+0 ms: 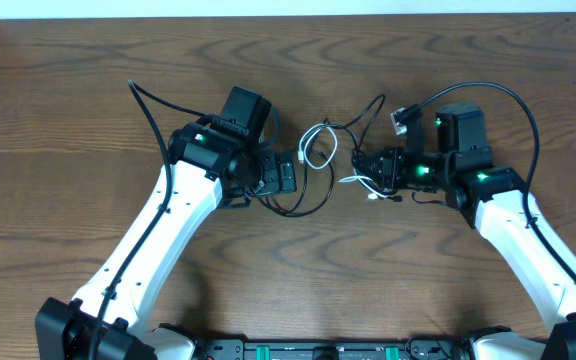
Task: Untangle cables
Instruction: 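Grasp the bundle with the left gripper and pull the right gripper rightward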
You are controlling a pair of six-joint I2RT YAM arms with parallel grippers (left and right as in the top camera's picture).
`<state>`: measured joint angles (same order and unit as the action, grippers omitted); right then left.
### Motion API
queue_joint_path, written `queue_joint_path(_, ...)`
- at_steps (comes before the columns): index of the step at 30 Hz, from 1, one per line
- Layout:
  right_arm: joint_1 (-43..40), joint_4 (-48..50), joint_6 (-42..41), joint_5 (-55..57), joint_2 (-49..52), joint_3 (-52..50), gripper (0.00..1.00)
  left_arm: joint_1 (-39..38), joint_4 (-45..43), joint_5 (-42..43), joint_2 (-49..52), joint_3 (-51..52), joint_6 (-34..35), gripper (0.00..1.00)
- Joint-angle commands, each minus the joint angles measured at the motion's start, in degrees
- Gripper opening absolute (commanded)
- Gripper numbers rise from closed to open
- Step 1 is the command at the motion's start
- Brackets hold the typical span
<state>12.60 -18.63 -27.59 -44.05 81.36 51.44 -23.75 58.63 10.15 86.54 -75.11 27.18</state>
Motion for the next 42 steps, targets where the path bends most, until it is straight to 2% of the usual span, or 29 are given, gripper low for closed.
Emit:
queue_joint_path(1, -1.33, 1.66, -4.81, -7.87, -0.24, 0.92, 0.01, -0.07, -0.76, -0.57, -0.04, -0.92, 0.00, 1.00)
queue_joint_path(6, -2.71, 2.43, -8.28, -9.09, -0.24, 0.92, 0.01, -0.07, -5.70, 0.50, -0.07, -0.92, 1.25, 1.00)
queue_joint_path(9, -4.04, 2.47, -11.06, -9.14, -0.24, 0.92, 0.01, -0.20, -10.56, 11.87, -0.04, -0.87, 1.81, 1.00)
queue_joint_path(11, -4.87, 2.60, -13.27, -9.60, -0.24, 0.92, 0.01, -0.44, -11.82, 15.47, -0.07, -0.87, 4.55, 0.99)
queue_joint_path(13, -5.64, 3.04, -15.37, -10.47, -0.24, 0.92, 0.01, -0.48, -12.09, 16.96, -0.04, -0.87, 10.47, 0.99)
queue_joint_path(17, -6.25, 4.83, -17.62, -11.89, -0.24, 0.92, 0.01, -0.61, -12.07, 17.81, -0.04, -0.87, 27.93, 0.98)
queue_joint_path(19, -6.23, 5.68, -17.75, -12.76, -0.24, 0.92, 0.01, -0.61, -12.00, 18.62, -0.07, -0.87, 39.17, 0.84)
queue_joint_path(23, -6.23, 7.56, -17.81, -14.91, -0.24, 0.92, 0.01, -1.75, -12.39, 21.79, -0.07, -0.87, 54.14, 0.71)
queue_joint_path(29, -6.23, 9.57, -17.88, -16.81, -0.24, 0.92, 0.01, -6.08, -17.51, 21.73, -0.04, -0.87, 62.40, 0.71)
queue_joint_path(35, -6.19, 12.63, -18.27, -19.80, -0.24, 0.92, 0.01, -8.83, -20.57, 17.57, 0.83, -0.87, 69.64, 0.71)
queue_joint_path(42, -6.19, 12.66, -18.23, -19.82, -0.24, 0.92, 0.01, -8.96, -24.90, 17.90, 6.01, -0.87, 73.16, 0.70)
